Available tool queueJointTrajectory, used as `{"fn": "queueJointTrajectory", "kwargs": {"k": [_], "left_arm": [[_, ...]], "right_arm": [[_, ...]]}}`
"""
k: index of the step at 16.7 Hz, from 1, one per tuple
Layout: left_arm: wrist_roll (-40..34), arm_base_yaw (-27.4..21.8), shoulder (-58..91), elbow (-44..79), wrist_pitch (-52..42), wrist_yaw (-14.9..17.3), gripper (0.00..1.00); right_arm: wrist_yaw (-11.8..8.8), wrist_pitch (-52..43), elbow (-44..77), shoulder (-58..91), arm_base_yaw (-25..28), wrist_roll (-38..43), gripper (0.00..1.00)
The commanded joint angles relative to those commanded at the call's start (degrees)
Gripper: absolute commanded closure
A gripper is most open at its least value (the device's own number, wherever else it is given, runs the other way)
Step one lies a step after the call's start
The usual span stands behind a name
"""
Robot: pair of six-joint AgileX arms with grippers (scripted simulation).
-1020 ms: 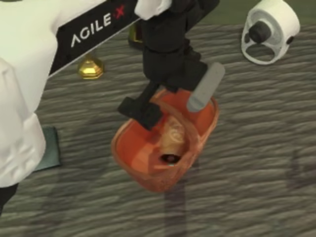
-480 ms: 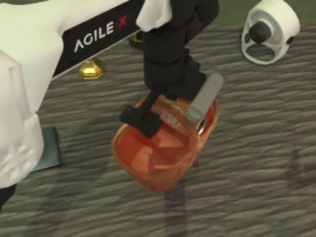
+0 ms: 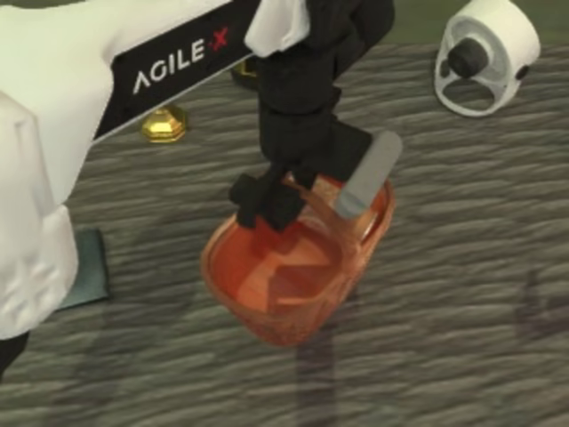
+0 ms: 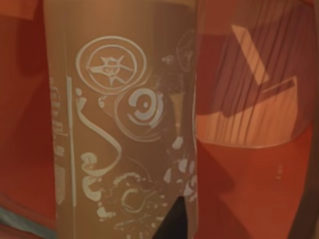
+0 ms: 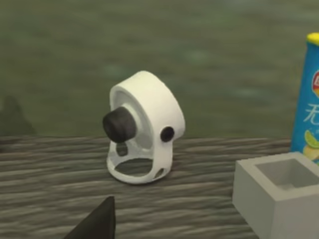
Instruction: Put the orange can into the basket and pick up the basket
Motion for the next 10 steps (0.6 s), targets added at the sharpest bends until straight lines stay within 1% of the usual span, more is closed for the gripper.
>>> {"fn": "queueJointTrajectory", "kwargs": {"k": [5,6,10], "left_arm": [[0.0,0.0,0.0,0.0,0.0,0.0,0.98],[0.0,0.0,0.0,0.0,0.0,0.0,1.00],[0.0,0.0,0.0,0.0,0.0,0.0,1.00]], "right_arm": [[0.0,0.0,0.0,0.0,0.0,0.0,0.00],[0.0,0.0,0.0,0.0,0.0,0.0,0.00],[0.0,0.0,0.0,0.0,0.0,0.0,0.00]]}}
